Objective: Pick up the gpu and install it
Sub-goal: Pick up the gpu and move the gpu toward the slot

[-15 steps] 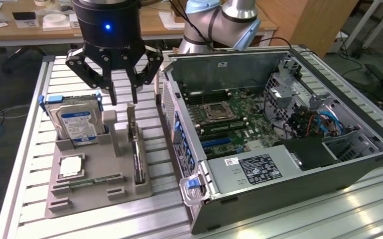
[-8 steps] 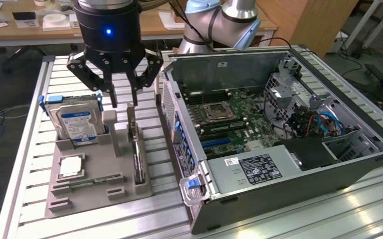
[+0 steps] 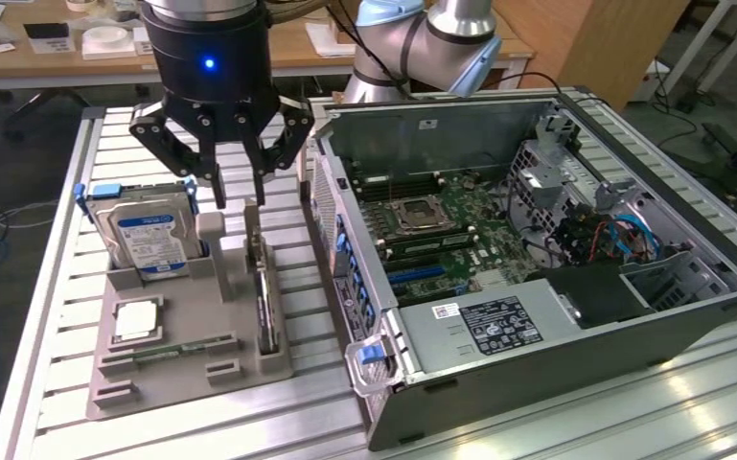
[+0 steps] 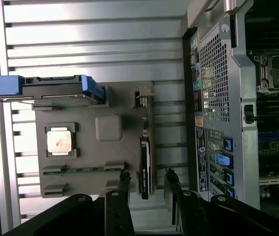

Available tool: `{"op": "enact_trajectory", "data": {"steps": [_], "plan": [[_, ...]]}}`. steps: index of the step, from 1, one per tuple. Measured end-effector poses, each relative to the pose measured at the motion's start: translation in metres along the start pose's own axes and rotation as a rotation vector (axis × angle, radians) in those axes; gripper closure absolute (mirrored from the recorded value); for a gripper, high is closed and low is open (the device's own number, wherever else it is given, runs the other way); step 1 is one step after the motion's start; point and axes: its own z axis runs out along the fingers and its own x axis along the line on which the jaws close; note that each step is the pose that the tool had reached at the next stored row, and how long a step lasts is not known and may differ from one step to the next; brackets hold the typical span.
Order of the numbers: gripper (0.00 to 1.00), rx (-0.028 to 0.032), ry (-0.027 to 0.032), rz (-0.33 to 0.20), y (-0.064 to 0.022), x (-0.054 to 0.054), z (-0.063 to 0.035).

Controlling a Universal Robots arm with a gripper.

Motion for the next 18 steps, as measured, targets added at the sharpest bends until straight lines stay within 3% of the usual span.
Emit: {"op": "enact_trajectory", "data": {"steps": [18], "plan": [[0.58,0.0000,0.0000,0.000,-0.0003,0.0002,0.0061]]}}
